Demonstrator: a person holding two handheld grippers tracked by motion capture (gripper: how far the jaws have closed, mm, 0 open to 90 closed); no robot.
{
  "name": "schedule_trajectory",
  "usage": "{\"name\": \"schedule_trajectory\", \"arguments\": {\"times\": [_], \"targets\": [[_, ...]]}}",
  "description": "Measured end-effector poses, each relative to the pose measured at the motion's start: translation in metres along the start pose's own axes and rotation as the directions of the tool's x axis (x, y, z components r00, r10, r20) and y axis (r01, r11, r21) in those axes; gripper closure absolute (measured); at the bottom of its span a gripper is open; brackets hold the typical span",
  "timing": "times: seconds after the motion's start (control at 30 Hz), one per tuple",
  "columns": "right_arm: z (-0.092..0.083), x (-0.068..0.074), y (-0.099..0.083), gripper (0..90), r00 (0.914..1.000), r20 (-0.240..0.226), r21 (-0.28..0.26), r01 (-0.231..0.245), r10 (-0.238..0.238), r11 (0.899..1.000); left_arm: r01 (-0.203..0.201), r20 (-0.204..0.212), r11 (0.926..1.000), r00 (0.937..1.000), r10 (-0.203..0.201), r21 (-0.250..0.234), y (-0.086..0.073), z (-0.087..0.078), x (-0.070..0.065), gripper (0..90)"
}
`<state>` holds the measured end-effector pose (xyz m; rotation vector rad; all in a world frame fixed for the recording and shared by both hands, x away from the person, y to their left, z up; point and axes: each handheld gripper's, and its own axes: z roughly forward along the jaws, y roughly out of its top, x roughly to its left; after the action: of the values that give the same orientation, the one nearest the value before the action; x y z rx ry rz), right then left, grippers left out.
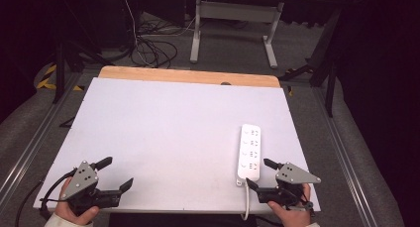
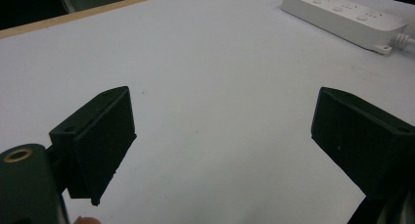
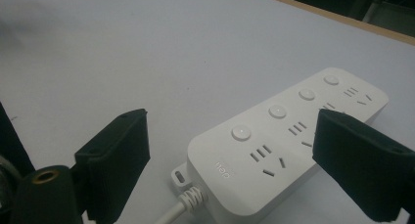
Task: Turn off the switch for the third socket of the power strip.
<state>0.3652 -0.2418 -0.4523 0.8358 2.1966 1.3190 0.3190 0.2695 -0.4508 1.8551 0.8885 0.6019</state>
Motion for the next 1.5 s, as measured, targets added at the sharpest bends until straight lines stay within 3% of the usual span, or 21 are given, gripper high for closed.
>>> {"name": "schedule_trajectory", "arguments": {"times": [0.4, 0.87, 1.1, 1.5], "targets": [[0.0, 0.001, 0.0, 15.8, 1.0, -0.005, 0.001, 0.003, -0.003, 1.0, 0.007, -0.002, 0.9999, 1.0, -0.007, 0.011, 0.001, -0.002, 0.0, 9.7], [-0.004, 0.0, 0.005, 25.9, 0.9999, -0.014, -0.021, -0.001, 0.001, 1.0, 0.009, -0.018, 0.9999, 0.9998, -0.009, -0.005, 0.001, -0.003, 0.0, 9.9], [-0.007, -0.003, 0.025, 34.1, 0.9997, -0.003, 0.012, 0.024, -0.024, 1.0, 0.01, -0.024, 0.9999, 0.9997, -0.01, -0.002, 0.001, -0.003, 0.0, 9.9], [0.0, -0.012, 0.049, 35.7, 0.9993, -0.02, 0.054, 0.033, -0.032, 0.998, 0.014, -0.024, 0.9999, 0.9996, -0.014, -0.001, 0.001, -0.003, 0.0, 10.1]]}}
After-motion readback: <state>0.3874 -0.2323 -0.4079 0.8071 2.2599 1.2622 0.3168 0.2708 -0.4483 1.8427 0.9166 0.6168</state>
